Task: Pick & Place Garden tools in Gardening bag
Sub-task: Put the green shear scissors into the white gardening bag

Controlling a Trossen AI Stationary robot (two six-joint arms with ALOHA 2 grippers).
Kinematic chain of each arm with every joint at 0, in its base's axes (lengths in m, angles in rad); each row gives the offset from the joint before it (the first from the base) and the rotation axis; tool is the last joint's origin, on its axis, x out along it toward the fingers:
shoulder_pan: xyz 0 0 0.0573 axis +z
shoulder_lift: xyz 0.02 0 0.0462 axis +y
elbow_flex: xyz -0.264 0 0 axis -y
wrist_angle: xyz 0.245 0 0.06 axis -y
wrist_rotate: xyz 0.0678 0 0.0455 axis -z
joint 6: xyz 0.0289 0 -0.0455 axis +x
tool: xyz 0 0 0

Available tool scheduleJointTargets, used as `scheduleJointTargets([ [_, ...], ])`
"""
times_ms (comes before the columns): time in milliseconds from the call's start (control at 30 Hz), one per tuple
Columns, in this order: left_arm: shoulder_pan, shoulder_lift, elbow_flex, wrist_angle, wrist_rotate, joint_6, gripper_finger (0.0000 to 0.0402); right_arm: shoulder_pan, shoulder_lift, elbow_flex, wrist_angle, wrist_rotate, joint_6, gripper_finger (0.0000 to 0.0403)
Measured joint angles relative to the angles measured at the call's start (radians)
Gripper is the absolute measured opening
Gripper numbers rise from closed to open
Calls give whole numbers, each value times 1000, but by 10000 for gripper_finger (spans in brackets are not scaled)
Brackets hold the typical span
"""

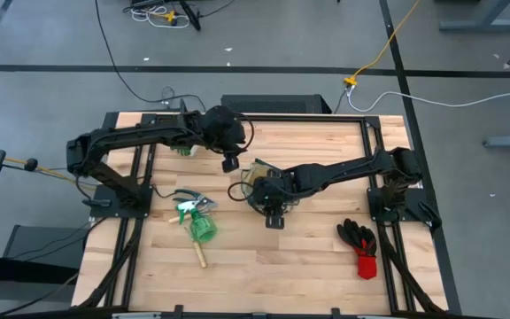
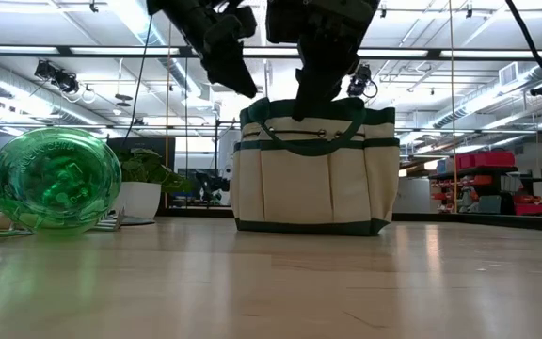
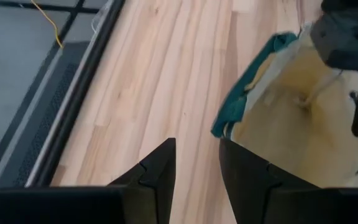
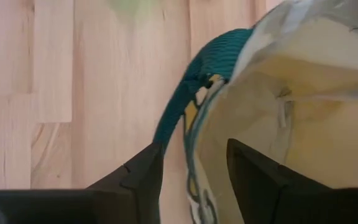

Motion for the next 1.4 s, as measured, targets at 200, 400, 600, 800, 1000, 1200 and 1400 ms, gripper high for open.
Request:
scheduleJointTargets([
  [200, 0, -49, 1, -38, -13, 0, 131, -13, -18, 0, -2, 0, -19, 178],
  [400, 0, -94, 1, -103, -35, 15, 131, -20, -36, 0, -4, 0, -29, 178],
  [600, -2, -138, 1, -206, -33, 15, 131, -20, -58, 0, -9, 15, -33, 178],
  [800, -8, -180, 1, -324, 12, 7, 131, -20, -97, 0, -20, 33, -34, 178],
  [1000, -22, -220, 0, -448, 21, -37, 131, -20, -129, 0, -42, 51, -32, 178],
  [1200, -38, -251, 1, -524, 32, -68, 131, -19, -138, 1, -39, 50, -28, 178],
  [1400, -49, -256, 0, -609, 69, -134, 131, -19, -138, 1, -40, 50, -13, 178],
])
